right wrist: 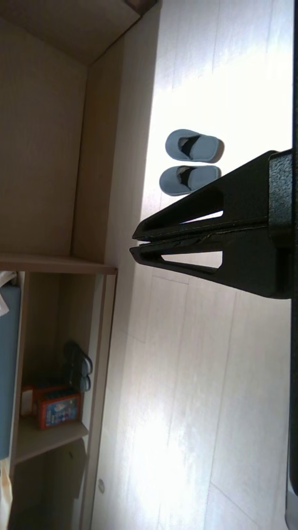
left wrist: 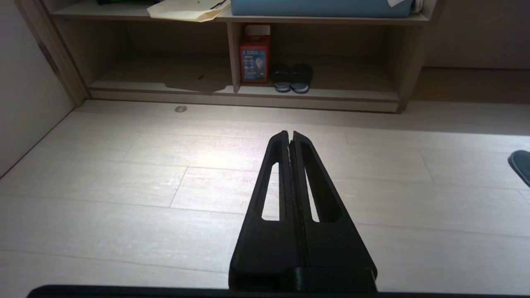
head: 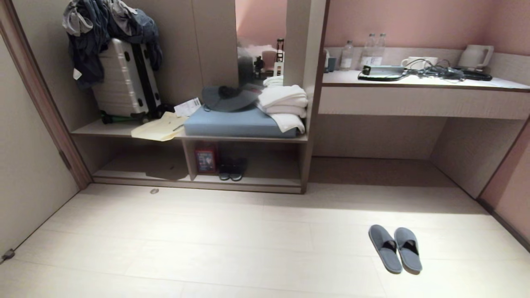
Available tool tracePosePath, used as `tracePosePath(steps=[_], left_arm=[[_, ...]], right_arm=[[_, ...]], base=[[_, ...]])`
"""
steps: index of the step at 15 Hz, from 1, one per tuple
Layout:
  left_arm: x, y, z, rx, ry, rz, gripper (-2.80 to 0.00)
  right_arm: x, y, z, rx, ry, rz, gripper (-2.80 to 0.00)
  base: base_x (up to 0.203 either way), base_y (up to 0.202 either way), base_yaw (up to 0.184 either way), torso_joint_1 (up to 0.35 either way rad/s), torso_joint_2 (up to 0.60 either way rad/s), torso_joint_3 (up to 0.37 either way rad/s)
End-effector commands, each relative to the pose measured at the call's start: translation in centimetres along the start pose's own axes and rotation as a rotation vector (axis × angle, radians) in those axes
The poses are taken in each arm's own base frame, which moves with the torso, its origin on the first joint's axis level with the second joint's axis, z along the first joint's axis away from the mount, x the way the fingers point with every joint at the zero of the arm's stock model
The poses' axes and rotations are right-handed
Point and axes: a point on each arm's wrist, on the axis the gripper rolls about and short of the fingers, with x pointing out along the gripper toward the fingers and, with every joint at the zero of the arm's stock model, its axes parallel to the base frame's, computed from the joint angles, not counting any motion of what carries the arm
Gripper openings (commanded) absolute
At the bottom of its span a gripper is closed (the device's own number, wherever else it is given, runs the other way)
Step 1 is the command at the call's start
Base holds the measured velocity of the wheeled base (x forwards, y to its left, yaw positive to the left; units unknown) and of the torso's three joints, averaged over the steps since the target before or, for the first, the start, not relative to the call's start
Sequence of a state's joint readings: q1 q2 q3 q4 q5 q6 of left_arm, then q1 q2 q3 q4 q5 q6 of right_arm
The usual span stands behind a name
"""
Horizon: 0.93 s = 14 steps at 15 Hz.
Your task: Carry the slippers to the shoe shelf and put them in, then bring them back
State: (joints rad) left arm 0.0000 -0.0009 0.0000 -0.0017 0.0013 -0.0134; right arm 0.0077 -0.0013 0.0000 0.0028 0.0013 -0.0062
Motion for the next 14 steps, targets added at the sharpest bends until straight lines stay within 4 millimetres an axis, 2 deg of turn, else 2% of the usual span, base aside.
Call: tracePosePath(steps=[1,14], left_arm=[[0.01,0.0,0.0,0.0,0.001,0.001,-2.8],[0.02,0.0,-0.04,0.0,0.002,0.001,-2.8]], right_arm=[[0.0,0.0,0.0,-0.001,0.0,0.0,-2.8],[0.0,0.0,0.0,0.0,0.0,0.0,-2.8]], base=[[-0.19,0.0,0.002,0.006,0.0,0.004],[-0.196,0.0,0.001,0.003,0.0,0.002]])
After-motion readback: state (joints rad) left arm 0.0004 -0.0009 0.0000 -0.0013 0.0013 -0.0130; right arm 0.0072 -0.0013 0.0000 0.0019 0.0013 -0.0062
